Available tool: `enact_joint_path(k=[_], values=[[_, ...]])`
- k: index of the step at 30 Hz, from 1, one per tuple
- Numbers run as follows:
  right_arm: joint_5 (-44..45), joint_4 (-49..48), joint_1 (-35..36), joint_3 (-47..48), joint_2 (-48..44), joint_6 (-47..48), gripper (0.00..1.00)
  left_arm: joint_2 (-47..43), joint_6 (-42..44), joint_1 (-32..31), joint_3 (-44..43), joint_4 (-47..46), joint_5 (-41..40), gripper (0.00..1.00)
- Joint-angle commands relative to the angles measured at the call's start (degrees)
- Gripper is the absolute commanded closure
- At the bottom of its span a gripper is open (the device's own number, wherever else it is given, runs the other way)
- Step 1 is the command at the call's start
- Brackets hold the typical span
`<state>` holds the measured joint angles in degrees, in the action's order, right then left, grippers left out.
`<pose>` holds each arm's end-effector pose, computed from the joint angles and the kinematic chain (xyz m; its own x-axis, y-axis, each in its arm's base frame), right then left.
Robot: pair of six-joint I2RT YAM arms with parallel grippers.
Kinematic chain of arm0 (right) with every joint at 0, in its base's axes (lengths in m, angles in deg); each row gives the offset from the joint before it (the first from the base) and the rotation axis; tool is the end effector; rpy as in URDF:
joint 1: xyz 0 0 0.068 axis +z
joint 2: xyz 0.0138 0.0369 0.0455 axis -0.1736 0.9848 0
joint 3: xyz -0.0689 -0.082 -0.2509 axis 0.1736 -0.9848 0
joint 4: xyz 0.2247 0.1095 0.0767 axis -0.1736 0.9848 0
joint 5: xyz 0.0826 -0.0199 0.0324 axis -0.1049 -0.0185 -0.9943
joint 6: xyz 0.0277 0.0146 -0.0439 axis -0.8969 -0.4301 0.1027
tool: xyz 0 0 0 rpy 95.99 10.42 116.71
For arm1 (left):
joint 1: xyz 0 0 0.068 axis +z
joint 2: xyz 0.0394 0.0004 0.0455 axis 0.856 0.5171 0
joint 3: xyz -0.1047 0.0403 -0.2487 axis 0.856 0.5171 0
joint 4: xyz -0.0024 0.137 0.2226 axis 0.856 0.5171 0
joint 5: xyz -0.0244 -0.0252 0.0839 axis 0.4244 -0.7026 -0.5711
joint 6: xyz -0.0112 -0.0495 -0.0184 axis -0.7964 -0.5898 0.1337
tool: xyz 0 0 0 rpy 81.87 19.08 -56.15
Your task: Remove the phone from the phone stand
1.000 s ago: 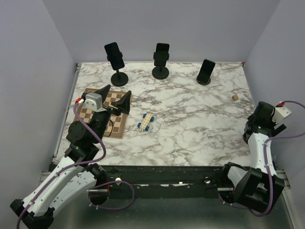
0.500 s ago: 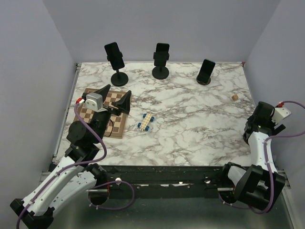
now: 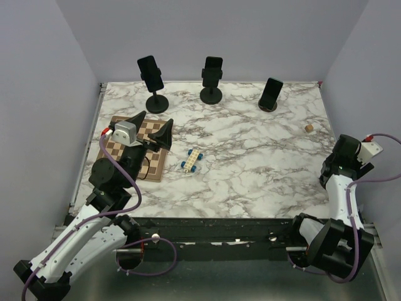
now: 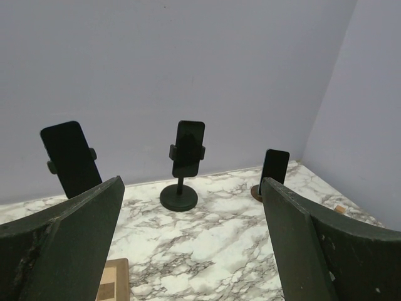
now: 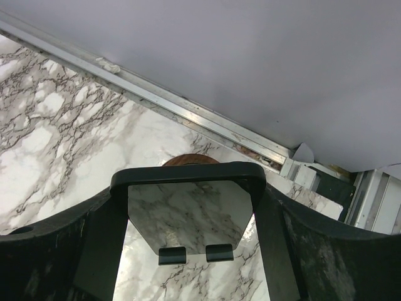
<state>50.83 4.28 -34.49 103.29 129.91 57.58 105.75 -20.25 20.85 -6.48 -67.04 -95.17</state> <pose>0.1842 -0.1065 0.2363 -0.2508 0.4255 -0.8695 0.9011 0.4307 -0.0492 0.1185 -0.0813 0.3897 0.2750 -0.3075 -0.9109 0.4359 0.8844 -0.1670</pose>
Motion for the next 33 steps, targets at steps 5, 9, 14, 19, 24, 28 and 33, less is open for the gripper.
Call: enact_joint_path(k=[5, 9, 14, 19, 24, 28, 33], values=[[2.3, -0.7, -0.3, -0.8, -3.2, -0.4, 0.62, -0.1, 0.3, -0.4, 0.4, -1.0, -0.4, 0.01], [3.7, 0.7, -0.3, 0.0, -3.8, -1.4, 0.82, 0.0, 0.0, -0.4, 0.4, -1.0, -0.2, 0.01], [4.9, 2.8, -0.3, 1.6, -4.0, -2.6, 0.97, 0.1, -0.1, -0.4, 0.4, -0.9, 0.0, 0.01], [5.8, 5.8, -0.2, 5.4, -3.9, -3.7, 0.99, -0.1, -0.1, -0.4, 0.3, -0.8, 0.2, 0.01], [7.9, 9.8, 0.5, 10.8, -3.5, -7.1, 0.99, 0.1, -0.2, -0.4, 0.3, -0.7, 0.4, 0.01], [8.2, 16.9, 0.9, 18.1, 1.1, -14.7, 0.99, 0.3, 0.0, -0.4, 0.3, -0.6, 0.6, 0.01], [-7.8, 23.8, 1.6, 24.9, 3.7, -22.5, 0.99, 1.0, 0.2, -0.4, 0.1, -0.5, 0.7, 0.01]])
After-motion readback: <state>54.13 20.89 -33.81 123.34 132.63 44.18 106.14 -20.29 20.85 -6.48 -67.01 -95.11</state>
